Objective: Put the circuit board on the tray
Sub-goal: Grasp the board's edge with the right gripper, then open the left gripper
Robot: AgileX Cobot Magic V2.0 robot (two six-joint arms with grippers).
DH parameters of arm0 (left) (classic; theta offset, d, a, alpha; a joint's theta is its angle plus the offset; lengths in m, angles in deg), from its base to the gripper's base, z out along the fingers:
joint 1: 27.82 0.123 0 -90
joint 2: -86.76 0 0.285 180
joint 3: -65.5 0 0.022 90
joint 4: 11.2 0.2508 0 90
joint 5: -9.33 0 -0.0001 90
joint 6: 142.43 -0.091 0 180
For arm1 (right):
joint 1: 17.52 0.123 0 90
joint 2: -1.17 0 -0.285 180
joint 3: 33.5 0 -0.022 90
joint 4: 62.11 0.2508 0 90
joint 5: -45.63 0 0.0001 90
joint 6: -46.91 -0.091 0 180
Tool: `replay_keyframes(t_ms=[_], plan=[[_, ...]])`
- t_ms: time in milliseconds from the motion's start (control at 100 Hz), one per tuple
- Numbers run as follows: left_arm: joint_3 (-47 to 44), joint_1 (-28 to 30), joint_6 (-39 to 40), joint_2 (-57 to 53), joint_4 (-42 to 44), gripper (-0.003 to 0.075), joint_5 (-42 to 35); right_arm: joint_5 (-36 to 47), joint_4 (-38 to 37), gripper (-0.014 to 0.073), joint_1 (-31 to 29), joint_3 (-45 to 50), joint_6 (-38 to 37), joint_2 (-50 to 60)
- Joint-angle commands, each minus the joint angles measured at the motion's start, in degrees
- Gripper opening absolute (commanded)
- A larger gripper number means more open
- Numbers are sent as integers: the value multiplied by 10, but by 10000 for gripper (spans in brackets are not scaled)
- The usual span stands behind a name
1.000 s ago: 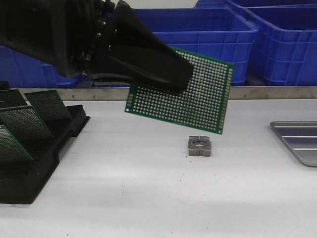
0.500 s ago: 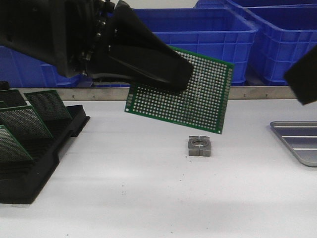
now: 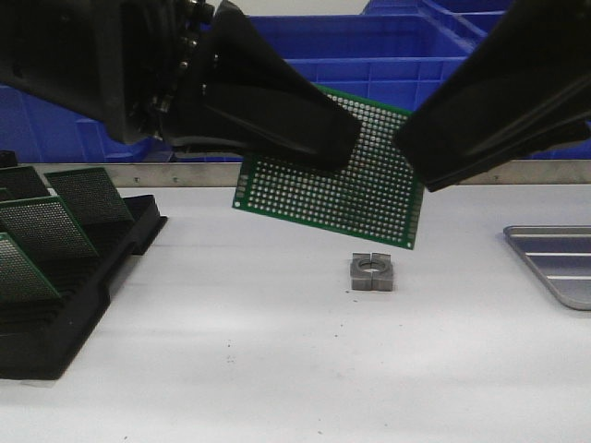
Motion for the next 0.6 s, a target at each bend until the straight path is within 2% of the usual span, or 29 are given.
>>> replay_keyframes(t_ms=[0, 120, 190, 310, 400, 510, 590], plan=[[16, -6, -3, -16, -38, -17, 25, -23, 41, 491, 12, -28, 21, -8], [16, -6, -3, -16, -38, -17, 25, -26, 41, 407, 23, -35, 23, -24], [16, -6, -3, -16, -38, -17, 25, -28, 41, 314, 23, -35, 23, -27], [16, -6, -3, -16, -38, -17, 25, -31, 41, 76, 23, -35, 23, -27], [16, -6, -3, -16, -38, -16, 25, -32, 41, -70, 23, -35, 23, -27], [16, -6, -9, -16, -38, -8, 25, -33, 41, -62, 23, -35, 23, -27], [16, -6, -19, -16, -38, 57, 25, -33, 41, -62, 23, -35, 23, -27]])
